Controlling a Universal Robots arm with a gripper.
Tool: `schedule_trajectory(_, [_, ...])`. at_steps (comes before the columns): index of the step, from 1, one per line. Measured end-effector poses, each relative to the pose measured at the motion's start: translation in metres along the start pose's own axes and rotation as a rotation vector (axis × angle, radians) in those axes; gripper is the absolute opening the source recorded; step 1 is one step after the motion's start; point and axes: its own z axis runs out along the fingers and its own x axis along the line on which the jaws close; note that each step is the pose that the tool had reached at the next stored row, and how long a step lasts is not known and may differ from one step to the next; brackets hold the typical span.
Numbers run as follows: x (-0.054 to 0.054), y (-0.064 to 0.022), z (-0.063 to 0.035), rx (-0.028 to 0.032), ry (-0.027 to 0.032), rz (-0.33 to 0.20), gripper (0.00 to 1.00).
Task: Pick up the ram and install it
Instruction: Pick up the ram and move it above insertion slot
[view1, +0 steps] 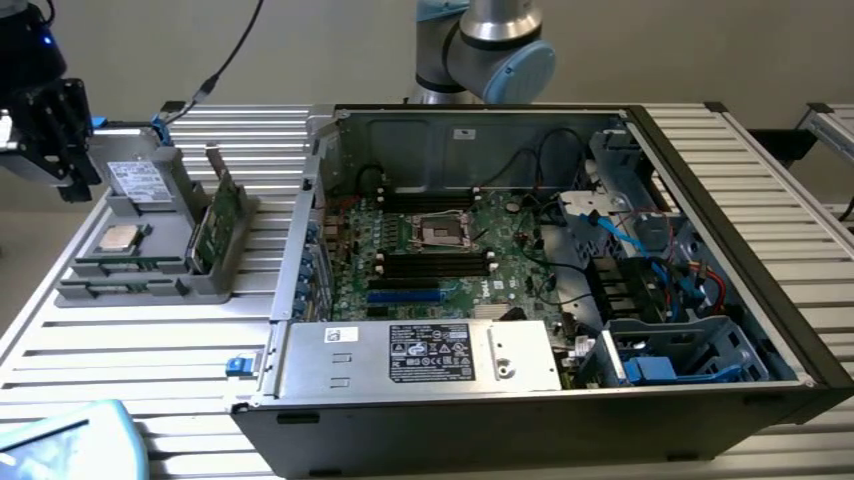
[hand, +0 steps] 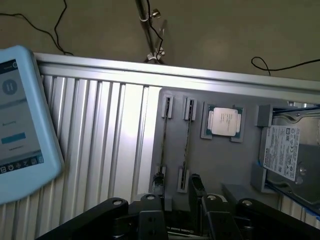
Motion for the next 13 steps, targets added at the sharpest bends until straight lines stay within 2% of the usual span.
schedule_trajectory(7, [0.0,-0.0008,0.0127,-0.0023,-0.0042,0.059,0.33])
schedule_trajectory(13, [0.0,-0.0016,0.0236,-0.0033,-0.0062,0.086,0.33])
